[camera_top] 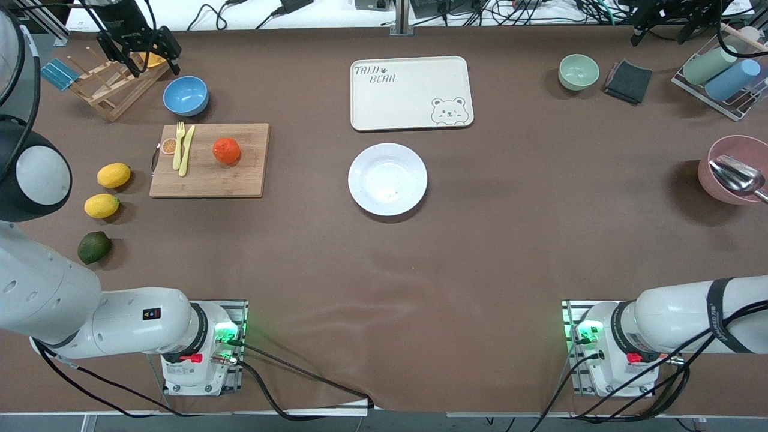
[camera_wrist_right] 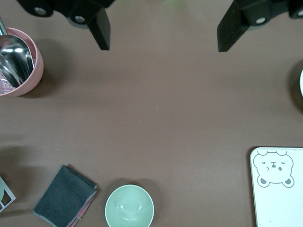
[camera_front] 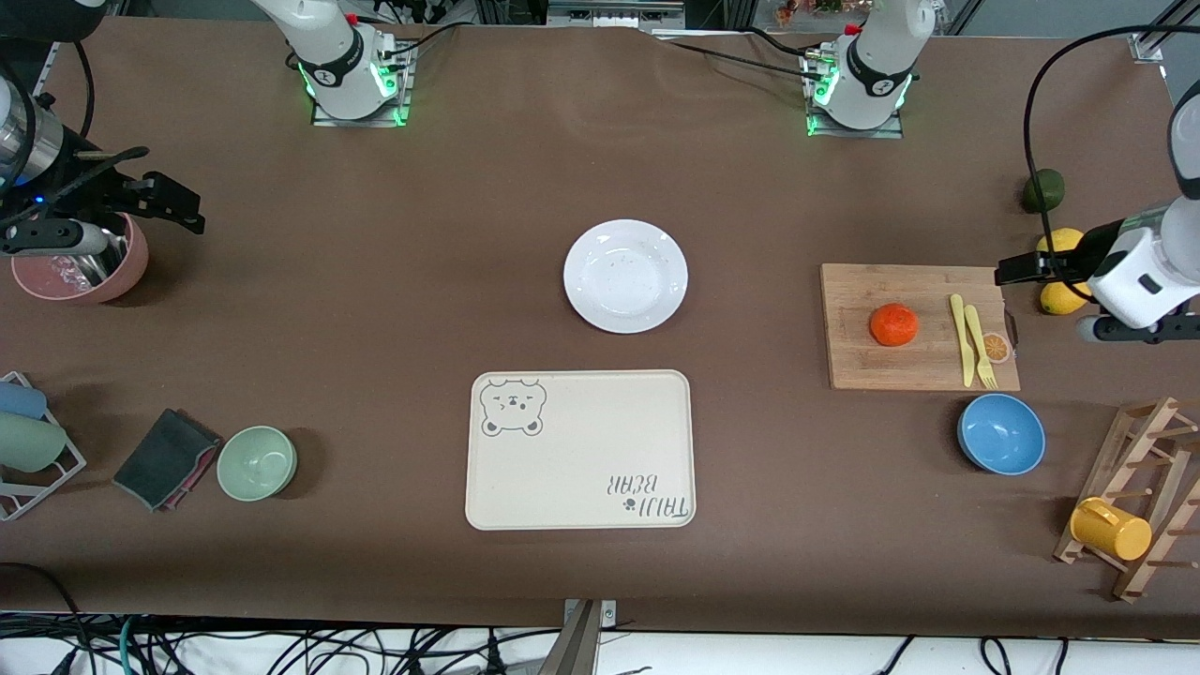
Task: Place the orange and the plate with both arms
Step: 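Move the left gripper down over the orange on the cutting board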
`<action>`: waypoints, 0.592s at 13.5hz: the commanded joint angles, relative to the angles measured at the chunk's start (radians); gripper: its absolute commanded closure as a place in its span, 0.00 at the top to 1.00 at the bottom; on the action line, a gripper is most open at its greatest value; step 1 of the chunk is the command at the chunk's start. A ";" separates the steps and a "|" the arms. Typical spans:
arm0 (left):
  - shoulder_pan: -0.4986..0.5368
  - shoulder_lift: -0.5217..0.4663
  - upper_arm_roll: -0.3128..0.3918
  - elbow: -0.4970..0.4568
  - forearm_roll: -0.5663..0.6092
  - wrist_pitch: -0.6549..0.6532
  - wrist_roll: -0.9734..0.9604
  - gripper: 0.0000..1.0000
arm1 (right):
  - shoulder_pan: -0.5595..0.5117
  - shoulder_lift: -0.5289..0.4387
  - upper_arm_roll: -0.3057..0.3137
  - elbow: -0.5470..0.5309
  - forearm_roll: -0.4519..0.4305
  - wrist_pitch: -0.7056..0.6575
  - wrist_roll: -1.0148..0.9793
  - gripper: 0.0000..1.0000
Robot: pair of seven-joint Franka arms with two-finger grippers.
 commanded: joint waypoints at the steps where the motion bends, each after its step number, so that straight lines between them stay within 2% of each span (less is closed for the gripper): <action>1: 0.006 0.022 -0.006 -0.060 -0.056 0.081 0.013 1.00 | -0.009 0.002 0.006 0.011 0.014 -0.010 -0.001 1.00; 4: 0.006 0.060 -0.008 -0.153 -0.108 0.249 0.013 1.00 | -0.009 0.002 0.008 0.011 0.014 -0.010 -0.001 1.00; 8: 0.006 0.103 -0.009 -0.296 -0.119 0.455 0.013 1.00 | -0.009 0.002 0.008 0.011 0.014 -0.009 -0.001 1.00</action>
